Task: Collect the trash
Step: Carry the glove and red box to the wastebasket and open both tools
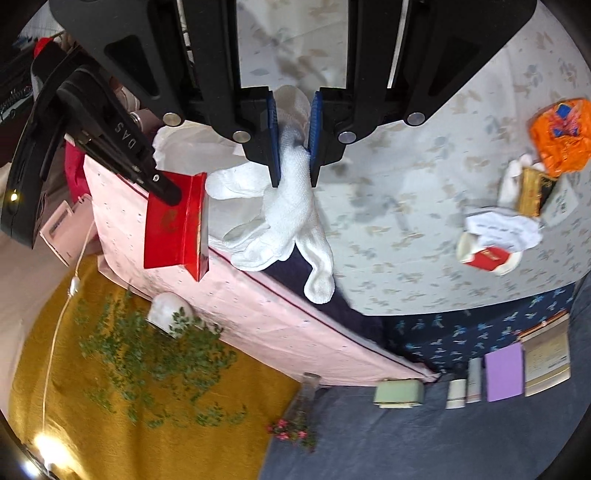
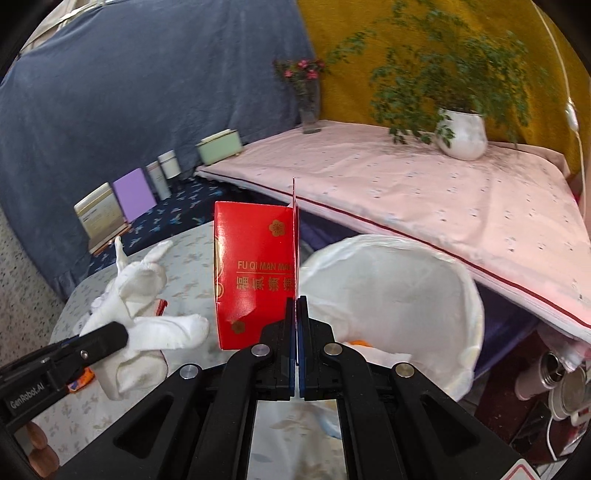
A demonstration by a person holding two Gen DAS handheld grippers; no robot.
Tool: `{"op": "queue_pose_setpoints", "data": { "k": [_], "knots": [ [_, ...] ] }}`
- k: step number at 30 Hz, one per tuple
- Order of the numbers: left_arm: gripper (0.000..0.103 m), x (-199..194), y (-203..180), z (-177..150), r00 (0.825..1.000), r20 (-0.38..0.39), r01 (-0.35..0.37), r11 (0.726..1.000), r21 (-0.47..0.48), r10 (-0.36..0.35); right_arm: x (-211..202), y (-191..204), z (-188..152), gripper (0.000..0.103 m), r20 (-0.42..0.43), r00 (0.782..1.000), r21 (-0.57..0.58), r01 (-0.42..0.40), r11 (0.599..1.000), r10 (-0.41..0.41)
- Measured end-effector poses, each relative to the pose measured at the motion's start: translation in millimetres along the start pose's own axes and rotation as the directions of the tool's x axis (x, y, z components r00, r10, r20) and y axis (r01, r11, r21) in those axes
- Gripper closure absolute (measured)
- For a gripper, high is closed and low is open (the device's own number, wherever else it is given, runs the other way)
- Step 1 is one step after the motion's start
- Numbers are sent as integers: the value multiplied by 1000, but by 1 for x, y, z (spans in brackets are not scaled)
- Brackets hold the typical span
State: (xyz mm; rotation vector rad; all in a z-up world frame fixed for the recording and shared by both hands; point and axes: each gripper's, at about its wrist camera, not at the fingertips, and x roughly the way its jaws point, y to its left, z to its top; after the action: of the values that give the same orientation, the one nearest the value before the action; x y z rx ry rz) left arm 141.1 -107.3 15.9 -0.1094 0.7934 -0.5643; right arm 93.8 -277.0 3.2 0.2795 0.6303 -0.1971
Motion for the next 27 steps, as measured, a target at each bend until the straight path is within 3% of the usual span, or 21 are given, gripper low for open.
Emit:
{"op": "queue_pose_setpoints", "data": {
  "k": [9, 19, 20, 21, 22, 24, 27],
  "knots": [
    [90, 43, -52, 6, 998, -45, 50, 997, 56, -47, 6, -57, -9, 102, -25, 998, 62, 67, 996, -65],
    [88, 72, -79, 8, 994, -84, 81, 993, 86, -74, 14, -83, -11, 99, -38, 995, 103, 98, 990, -95],
    [86, 73, -80, 8, 993, -85, 84, 993, 84, -77, 13, -84, -12, 98, -31, 995, 107, 102, 989, -99],
    [78, 74, -82, 8, 993, -86, 84, 993, 85, -77, 13, -85, -11, 94, -28, 994, 110, 106, 988, -104],
    [62, 76, -84, 8, 994, -88, 79, 993, 88, -72, 13, -87, -11, 88, -26, 994, 114, 112, 987, -110],
    [50, 76, -86, 8, 996, -75, 59, 994, 92, -52, 11, -89, -11, 79, -18, 993, 126, 117, 985, -115],
    [48, 74, -88, 9, 996, -72, 55, 993, 101, -48, 7, -90, -10, 75, -7, 993, 132, 119, 984, -119]
  ]
}}
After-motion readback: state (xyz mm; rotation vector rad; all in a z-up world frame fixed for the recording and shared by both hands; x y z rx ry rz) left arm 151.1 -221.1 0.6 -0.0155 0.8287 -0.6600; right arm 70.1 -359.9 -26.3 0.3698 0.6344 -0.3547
